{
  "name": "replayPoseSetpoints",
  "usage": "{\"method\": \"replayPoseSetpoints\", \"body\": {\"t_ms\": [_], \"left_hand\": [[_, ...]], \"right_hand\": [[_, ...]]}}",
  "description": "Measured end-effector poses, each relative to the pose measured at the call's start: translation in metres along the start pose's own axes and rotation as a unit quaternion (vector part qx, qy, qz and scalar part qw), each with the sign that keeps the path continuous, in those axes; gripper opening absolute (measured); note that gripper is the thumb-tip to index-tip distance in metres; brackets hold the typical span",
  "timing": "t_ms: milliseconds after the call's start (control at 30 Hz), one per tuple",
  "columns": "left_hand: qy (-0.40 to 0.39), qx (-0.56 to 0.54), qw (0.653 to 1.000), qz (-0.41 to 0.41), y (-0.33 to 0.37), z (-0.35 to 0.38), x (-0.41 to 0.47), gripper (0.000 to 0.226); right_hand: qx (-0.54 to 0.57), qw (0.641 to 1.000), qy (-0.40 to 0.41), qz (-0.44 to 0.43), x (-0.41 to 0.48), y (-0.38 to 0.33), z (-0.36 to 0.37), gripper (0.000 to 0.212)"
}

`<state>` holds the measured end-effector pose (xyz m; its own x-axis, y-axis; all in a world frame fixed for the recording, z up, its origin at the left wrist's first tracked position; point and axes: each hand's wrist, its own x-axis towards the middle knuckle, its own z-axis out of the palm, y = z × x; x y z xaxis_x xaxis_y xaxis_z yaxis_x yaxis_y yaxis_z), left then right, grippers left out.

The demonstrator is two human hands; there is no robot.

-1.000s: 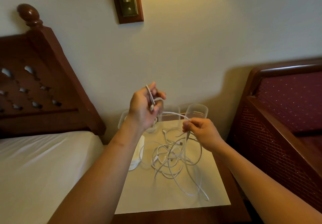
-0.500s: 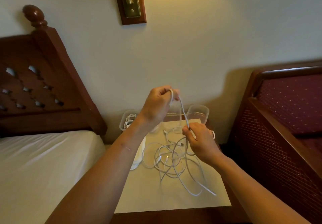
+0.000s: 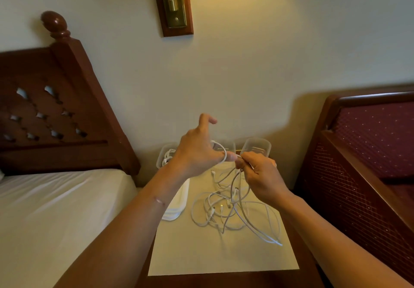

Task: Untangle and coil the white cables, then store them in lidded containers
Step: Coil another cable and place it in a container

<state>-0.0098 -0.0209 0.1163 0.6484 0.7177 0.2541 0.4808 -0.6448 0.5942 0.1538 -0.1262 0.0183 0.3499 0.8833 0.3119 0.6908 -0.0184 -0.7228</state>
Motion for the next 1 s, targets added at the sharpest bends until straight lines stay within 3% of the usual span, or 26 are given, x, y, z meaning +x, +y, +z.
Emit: {"method": "replayPoseSetpoints", "body": {"t_ms": [67,167,233,467,600,733,867,1000], "left_hand": [[-0.057,0.007,0.998,-0.038,-0.005,0.005,0.001,0.075],[-0.159,0.051,0.986,-0.002,-0.015,0.011,0.0,0.033],[-0.159,0.0,0.987,0.015,-0.019,0.013,-0.003,0.04],[0.009,-0.296,0.954,0.053,0.007,-0.012,-0.01,0.039],[0.113,-0.401,0.909,-0.002,0.009,-0.015,-0.011,0.039],[0.168,-0.361,0.917,-0.01,0.001,-0.011,-0.013,0.052],[0.196,-0.328,0.924,-0.026,-0.012,-0.015,-0.014,0.05],[0.252,-0.436,0.86,-0.081,-0.013,-0.017,-0.01,0.039]], "right_hand": [[-0.007,1.0,-0.002,0.0,0.0,-0.007,-0.002,0.028],[-0.001,1.0,0.001,-0.006,-0.001,-0.009,0.0,0.025],[-0.002,1.0,0.008,-0.014,-0.003,-0.008,0.002,0.025],[-0.036,0.999,-0.021,-0.026,-0.02,-0.006,0.016,0.024],[0.043,0.998,0.008,-0.035,-0.024,-0.013,0.013,0.019],[0.155,0.987,0.052,0.0,-0.027,-0.019,0.01,0.031],[0.12,0.991,0.053,0.005,-0.03,-0.01,0.006,0.02],[0.113,0.993,-0.012,0.015,-0.037,-0.012,0.005,0.026]]}}
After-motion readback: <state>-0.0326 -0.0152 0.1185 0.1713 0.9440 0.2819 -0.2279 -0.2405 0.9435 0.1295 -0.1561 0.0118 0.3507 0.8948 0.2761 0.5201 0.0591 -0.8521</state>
